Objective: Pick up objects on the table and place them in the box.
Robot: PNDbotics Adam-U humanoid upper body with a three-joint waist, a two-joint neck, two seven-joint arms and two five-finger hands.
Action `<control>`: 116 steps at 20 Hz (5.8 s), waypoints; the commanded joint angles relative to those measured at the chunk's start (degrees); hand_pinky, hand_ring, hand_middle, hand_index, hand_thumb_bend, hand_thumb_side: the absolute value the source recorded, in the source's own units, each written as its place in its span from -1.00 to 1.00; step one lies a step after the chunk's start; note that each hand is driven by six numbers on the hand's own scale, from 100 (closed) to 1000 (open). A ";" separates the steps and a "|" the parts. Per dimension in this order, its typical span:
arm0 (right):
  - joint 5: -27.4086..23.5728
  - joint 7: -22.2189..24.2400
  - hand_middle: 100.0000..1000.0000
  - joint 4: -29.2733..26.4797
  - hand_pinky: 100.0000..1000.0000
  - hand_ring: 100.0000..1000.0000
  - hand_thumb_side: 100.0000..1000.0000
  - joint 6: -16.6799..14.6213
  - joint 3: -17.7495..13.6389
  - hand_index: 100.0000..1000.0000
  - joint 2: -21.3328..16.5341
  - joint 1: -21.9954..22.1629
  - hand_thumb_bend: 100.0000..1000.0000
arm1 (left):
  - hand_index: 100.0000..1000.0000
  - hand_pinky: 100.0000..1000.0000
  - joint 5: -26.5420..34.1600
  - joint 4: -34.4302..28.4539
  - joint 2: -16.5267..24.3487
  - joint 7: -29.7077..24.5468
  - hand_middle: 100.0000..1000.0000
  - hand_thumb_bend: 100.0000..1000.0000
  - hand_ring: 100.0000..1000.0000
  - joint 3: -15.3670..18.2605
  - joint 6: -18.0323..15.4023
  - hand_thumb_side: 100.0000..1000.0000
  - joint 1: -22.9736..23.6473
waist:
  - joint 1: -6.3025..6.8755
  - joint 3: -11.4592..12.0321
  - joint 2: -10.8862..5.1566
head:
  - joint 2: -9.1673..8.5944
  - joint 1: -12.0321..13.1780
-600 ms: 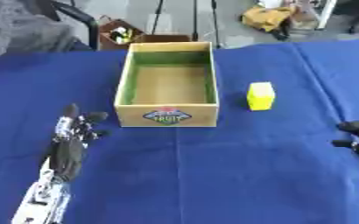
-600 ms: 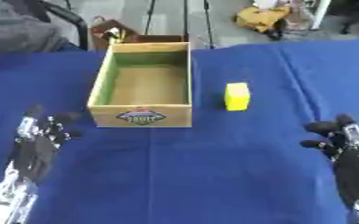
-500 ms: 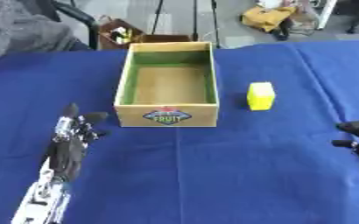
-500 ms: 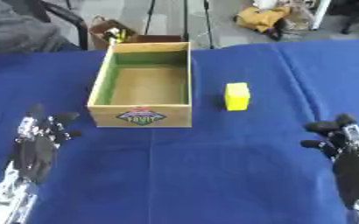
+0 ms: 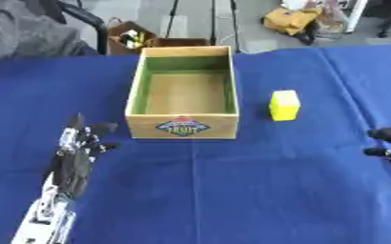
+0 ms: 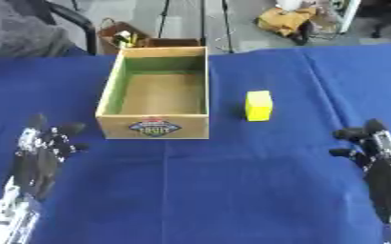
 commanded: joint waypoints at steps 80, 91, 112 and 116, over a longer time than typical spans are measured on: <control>53.95 31.17 0.70 55.37 0.66 0.86 -0.12 -15.69 4.78 0.71 -7.70 -41.99 -0.13 | 0.23 0.40 -0.08 -0.50 1.09 -3.00 0.35 -0.47 0.77 -2.97 0.47 1.00 -2.13 | -1.21 8.48 -0.84 | -2.27 -4.62; 56.60 27.26 0.69 56.19 0.56 0.78 -0.04 -14.62 4.66 0.73 -6.87 -41.79 -0.12 | 0.23 0.40 -0.07 -0.50 0.99 -2.94 0.34 -0.47 0.76 -2.95 0.48 1.00 -2.07 | -1.04 8.39 -0.85 | -2.10 -4.63; 63.17 19.05 0.62 57.60 0.09 0.35 -0.10 -13.36 5.02 0.68 -5.42 -41.13 -0.36 | 0.23 0.40 -0.08 -0.54 0.94 -2.78 0.34 -0.46 0.76 -2.89 0.44 1.00 -2.15 | -1.03 8.48 -0.76 | -2.05 -4.42; 63.25 18.85 0.60 57.94 0.02 0.29 -0.21 -13.49 4.97 0.66 -5.15 -41.06 -0.49 | 0.23 0.40 -0.06 -0.54 0.92 -2.78 0.34 -0.46 0.76 -2.90 0.46 1.00 -2.18 | -1.06 8.50 -0.74 | -2.08 -4.37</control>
